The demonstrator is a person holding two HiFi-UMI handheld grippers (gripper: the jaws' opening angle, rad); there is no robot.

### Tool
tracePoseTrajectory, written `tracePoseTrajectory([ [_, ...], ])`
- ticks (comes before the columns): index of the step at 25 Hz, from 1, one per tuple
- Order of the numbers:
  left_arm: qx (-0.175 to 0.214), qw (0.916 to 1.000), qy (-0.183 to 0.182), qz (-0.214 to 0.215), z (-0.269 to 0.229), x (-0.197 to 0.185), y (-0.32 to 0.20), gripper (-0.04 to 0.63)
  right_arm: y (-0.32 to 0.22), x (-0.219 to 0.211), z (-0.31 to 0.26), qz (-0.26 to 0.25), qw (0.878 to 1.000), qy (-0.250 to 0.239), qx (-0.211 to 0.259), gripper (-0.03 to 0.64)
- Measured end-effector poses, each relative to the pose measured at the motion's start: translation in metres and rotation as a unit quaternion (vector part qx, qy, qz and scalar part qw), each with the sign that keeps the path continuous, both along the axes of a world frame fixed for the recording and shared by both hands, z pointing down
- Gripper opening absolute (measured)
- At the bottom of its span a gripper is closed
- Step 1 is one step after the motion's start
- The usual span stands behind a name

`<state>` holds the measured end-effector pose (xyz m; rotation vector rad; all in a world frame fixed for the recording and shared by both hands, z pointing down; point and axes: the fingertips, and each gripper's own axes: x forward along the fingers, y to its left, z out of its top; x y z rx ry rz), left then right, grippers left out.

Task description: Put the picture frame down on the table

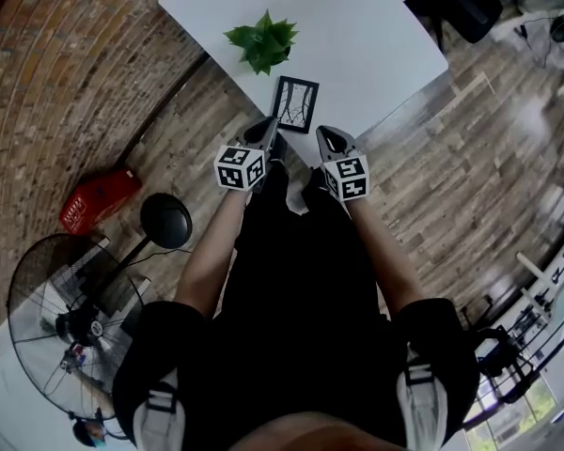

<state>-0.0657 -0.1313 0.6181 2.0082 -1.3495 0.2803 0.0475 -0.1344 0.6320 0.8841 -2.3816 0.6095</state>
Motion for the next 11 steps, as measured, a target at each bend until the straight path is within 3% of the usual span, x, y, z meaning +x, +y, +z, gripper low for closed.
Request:
tracePoseTrajectory([
  [6,0.004,0.9989,-0.046,0.005,-0.009,0.002,0.016,0.021,0.006,0.006,-0.008,-0.009,1.000,-0.008,0.006,-0.003],
  [11,-0.003,0.9988,-0.048,-0.009,-0.014,0.009,0.033,0.021,0.014,0.017,-0.018,-0.017,1.000,-0.014,0.010,-0.003],
])
